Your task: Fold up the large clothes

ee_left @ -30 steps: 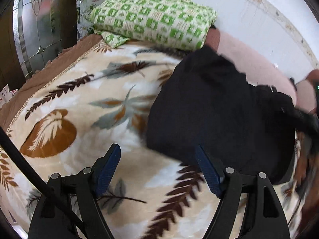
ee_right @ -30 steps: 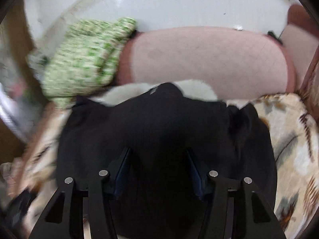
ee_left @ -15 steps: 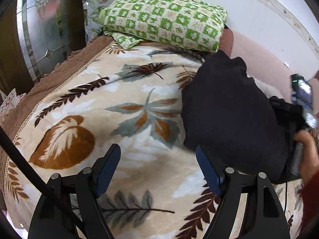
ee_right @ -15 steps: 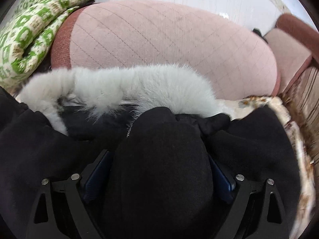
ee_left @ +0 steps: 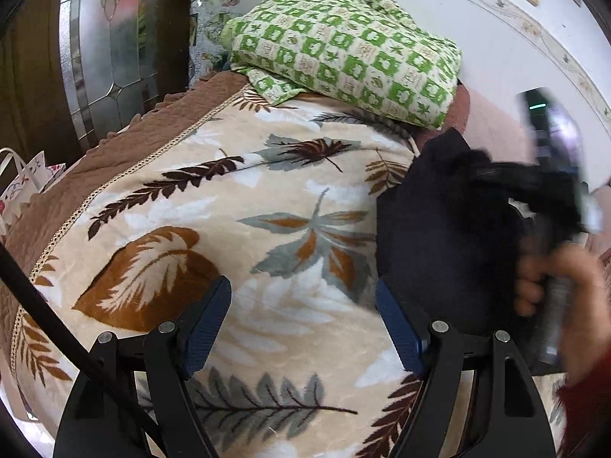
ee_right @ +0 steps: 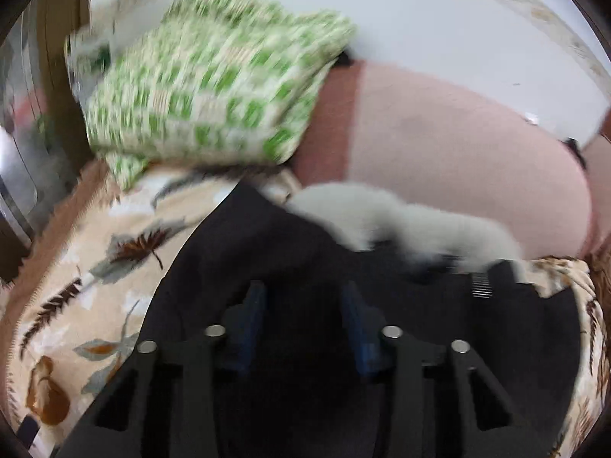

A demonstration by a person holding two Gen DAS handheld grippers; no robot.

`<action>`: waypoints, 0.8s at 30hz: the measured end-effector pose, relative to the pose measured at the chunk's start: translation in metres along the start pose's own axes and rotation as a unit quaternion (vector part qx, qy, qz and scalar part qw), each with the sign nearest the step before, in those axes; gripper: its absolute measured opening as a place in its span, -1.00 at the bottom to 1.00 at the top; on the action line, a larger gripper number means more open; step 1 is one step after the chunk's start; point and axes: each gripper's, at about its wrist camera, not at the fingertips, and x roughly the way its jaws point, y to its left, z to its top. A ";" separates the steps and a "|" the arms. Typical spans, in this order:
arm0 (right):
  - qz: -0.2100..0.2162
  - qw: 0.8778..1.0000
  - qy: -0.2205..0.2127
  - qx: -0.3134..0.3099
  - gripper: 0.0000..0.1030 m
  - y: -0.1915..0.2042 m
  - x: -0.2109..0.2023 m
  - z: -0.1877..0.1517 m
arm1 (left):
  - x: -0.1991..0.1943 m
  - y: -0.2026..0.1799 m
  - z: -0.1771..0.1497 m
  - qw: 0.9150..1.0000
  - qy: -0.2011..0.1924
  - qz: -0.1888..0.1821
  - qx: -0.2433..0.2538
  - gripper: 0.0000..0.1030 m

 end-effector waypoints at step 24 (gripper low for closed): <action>-0.078 0.983 -0.041 0.163 -0.10 -0.204 -0.087 -0.055 | -0.003 -0.007 -0.001 1.000 -0.009 0.012 0.008 0.50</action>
